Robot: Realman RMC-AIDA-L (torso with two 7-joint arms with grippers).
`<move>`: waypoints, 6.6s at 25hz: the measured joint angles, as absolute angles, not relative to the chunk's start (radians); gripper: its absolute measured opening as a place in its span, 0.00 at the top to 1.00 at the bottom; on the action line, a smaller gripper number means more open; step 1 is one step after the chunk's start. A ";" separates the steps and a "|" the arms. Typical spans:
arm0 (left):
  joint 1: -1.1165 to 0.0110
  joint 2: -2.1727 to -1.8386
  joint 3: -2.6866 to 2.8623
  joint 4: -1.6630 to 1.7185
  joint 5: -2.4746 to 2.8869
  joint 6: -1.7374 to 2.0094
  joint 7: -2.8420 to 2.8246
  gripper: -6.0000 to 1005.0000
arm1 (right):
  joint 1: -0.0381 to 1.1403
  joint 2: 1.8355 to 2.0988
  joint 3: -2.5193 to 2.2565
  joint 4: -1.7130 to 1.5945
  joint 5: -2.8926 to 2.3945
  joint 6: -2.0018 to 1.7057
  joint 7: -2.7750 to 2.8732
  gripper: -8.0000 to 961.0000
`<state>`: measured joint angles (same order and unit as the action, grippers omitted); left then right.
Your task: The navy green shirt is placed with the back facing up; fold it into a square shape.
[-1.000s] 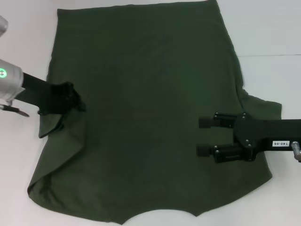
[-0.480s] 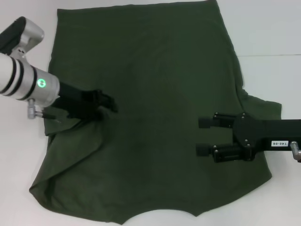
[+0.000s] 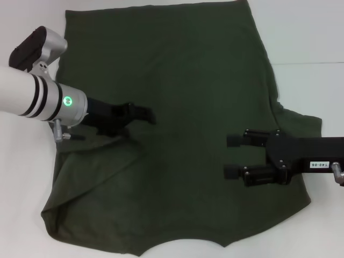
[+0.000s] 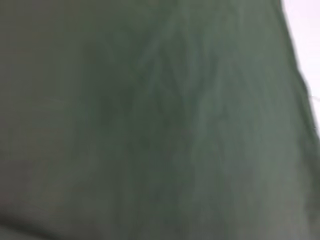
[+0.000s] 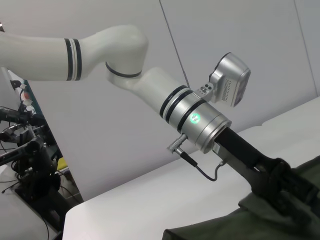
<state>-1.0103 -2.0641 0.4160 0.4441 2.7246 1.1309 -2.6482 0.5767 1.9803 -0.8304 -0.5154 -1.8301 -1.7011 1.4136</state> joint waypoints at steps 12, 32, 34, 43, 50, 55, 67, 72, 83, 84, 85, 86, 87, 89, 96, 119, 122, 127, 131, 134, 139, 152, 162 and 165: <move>-0.885 -2.031 0.413 0.552 2.510 1.246 -2.586 0.13 | 0.577 1.980 -0.836 -0.515 -1.830 -1.701 1.414 0.01; -0.674 -1.991 0.315 0.597 2.477 1.183 -2.561 0.14 | 0.582 1.977 -0.836 -0.517 -1.830 -1.686 1.416 0.01; -0.674 -1.992 0.319 0.583 2.481 1.161 -2.552 0.14 | 0.581 1.977 -0.836 -0.517 -1.830 -1.685 1.416 0.01; -0.692 -1.994 0.341 0.535 2.484 1.113 -2.528 0.14 | 0.580 1.978 -0.836 -0.517 -1.830 -1.683 1.416 0.01; -0.707 -1.995 0.345 0.514 2.487 1.107 -2.527 0.14 | 0.579 1.980 -0.836 -0.517 -1.830 -1.681 1.416 0.01; -0.709 -1.994 0.367 0.509 2.486 1.104 -2.532 0.14 | 0.578 1.980 -0.835 -0.516 -1.830 -1.680 1.416 0.01; -0.741 -1.993 0.370 0.478 2.471 1.104 -2.536 0.14 | 0.577 1.980 -0.836 -0.515 -1.830 -1.675 1.416 0.02; -0.756 -1.994 0.371 0.446 2.475 1.070 -2.530 0.14 | 0.577 1.980 -0.836 -0.515 -1.830 -1.675 1.416 0.02; -0.751 -1.996 0.396 0.448 2.493 1.058 -2.563 0.14 | 0.577 1.979 -0.834 -0.515 -1.830 -1.675 1.416 0.02; -0.751 -1.996 0.396 0.448 2.495 1.062 -2.565 0.14 | 0.577 1.980 -0.834 -0.515 -1.830 -1.675 1.416 0.02; -0.751 -1.996 0.396 0.448 2.495 1.062 -2.565 0.14 | 0.577 1.980 -0.833 -0.515 -1.830 -1.675 1.416 0.02; -0.752 -1.996 0.393 0.448 2.495 1.069 -2.570 0.14 | 0.577 1.980 -0.833 -0.515 -1.830 -1.675 1.416 0.02; -0.753 -1.996 0.393 0.447 2.494 1.070 -2.571 0.14 | 0.577 1.981 -0.832 -0.515 -1.830 -1.674 1.416 0.02; -0.758 -1.996 0.393 0.444 2.492 1.071 -2.574 0.14 | 0.579 1.981 -0.832 -0.515 -1.830 -1.674 1.416 0.02; -0.775 -1.996 0.396 0.436 2.490 1.067 -2.576 0.14 | 0.581 1.979 -0.833 -0.515 -1.830 -1.673 1.416 0.02; -0.798 -2.027 0.396 0.413 2.022 1.071 -2.317 0.14 | 0.582 1.980 -0.817 -0.517 -1.823 -1.673 1.429 0.02; -0.734 -2.033 0.396 0.416 1.927 1.283 -2.041 0.14 | 0.581 1.980 -0.779 -0.516 -1.821 -1.665 1.447 0.02; -0.660 -2.046 0.420 0.444 1.959 1.581 -1.686 0.14 | 0.590 1.969 -0.716 -0.522 -1.819 -1.635 1.548 0.02; -0.594 -2.075 0.442 0.500 2.014 1.701 -1.520 0.14 | 0.610 1.951 -0.716 -0.552 -1.829 -1.602 1.683 0.02; -0.558 -2.092 0.457 0.526 2.051 1.715 -1.456 0.14 | 0.657 1.911 -0.724 -0.584 -1.888 -1.582 1.889 0.02; -0.524 -2.106 0.461 0.555 2.073 1.719 -1.382 0.14 | 0.745 1.824 -0.715 -0.598 -2.051 -1.585 2.285 0.01; -0.550 -2.103 0.462 0.555 2.073 1.685 -1.361 0.14 | 0.759 1.769 -0.606 -0.670 -2.476 -1.600 2.668 0.01; -0.575 -2.107 0.485 0.551 2.072 1.634 -1.363 0.14 | 0.739 1.762 -0.599 -0.620 -2.577 -1.510 2.654 0.01; -0.578 -2.107 0.495 0.551 2.072 1.626 -1.367 0.14 | 0.739 1.761 -0.604 -0.581 -2.580 -1.461 2.625 0.01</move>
